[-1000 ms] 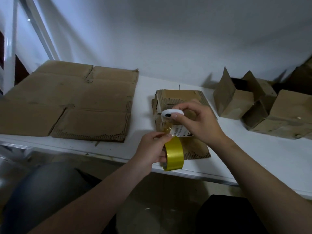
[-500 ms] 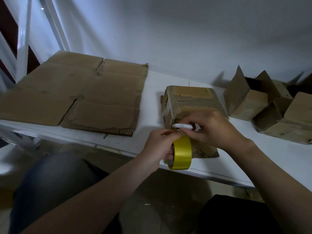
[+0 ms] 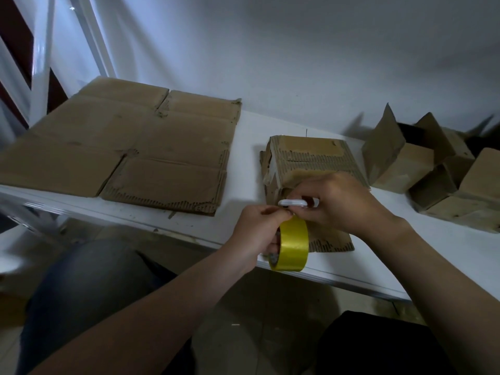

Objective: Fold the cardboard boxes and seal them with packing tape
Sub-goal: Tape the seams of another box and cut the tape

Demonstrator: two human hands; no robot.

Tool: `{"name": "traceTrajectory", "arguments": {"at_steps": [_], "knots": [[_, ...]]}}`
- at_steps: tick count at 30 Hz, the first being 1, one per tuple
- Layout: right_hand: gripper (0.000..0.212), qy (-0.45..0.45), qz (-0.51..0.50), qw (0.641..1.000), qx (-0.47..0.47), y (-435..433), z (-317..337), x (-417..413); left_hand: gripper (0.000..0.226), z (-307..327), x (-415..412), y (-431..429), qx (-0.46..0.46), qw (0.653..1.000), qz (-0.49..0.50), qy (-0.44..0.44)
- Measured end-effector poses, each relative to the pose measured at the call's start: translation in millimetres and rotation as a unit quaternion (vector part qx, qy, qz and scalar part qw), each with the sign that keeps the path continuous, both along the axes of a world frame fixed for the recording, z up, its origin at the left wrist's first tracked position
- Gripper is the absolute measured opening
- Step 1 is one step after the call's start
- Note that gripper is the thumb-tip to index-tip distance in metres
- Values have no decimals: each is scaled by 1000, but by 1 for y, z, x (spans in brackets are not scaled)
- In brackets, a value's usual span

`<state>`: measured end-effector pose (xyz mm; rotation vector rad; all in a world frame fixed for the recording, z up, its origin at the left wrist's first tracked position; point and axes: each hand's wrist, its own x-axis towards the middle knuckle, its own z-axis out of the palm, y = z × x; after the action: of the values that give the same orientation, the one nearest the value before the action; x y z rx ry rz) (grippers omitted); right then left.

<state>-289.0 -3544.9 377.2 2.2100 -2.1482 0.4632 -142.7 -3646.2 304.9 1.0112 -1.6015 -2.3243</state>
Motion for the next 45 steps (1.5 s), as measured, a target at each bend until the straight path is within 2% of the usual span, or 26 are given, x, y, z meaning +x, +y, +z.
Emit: {"name": "traceTrajectory", "arguments": {"at_steps": [5, 14, 17, 20, 23, 26, 29, 31, 34, 36, 37, 39, 41, 43, 45], "knots": [[9, 50, -25, 998, 3, -7, 0, -1, 25, 1, -1, -2, -12, 1000, 0, -3], [26, -11, -19, 996, 81, 11, -2, -34, 25, 4, 2, 0, -3, 1000, -8, -16], [25, -70, 0, 996, 48, 14, -10, -35, 28, 6, 2, 0, -37, 998, -34, -30], [18, -152, -32, 988, 16, 20, -16, -34, 27, 9, 5, -1, -62, 995, -61, -46], [11, -283, -88, 952, -73, 25, -21, -28, 22, 15, 10, -7, -94, 992, -57, -58], [9, -335, -175, 910, -173, 23, -27, -30, 23, 24, 14, -24, -125, 990, -25, -66], [5, -252, -287, 902, -201, 10, -22, -43, 25, 35, 15, -46, -144, 986, 34, -70], [14, -203, -346, 896, -188, 1, -15, -57, 30, 43, 10, -61, -181, 978, 68, -79], [23, -160, -400, 897, -101, -8, -10, -74, 48, 55, -2, -76, -232, 966, 81, -79], [33, -83, -427, 899, -38, -10, -16, -78, 46, 58, -10, -83, -262, 959, 82, -68], [37, -31, -432, 901, -38, -10, -18, -77, 42, 57, -14, -86, -267, 957, 89, -62], [42, 47, -380, 917, -111, -10, -17, -70, 37, 48, -19, -93, -258, 959, 103, -55], [39, 37, -267, 949, -162, -13, -15, -56, 31, 41, -23, -93, -248, 961, 108, -57], [46, 28, -196, 971, -132, -18, -21, -39, 24, 38, -25, -92, -290, 949, 102, -67], [56, 67, -181, 973, -129, -20, -36, -26, 23, 38, -25, -93, -341, 932, 95, -71]]}}
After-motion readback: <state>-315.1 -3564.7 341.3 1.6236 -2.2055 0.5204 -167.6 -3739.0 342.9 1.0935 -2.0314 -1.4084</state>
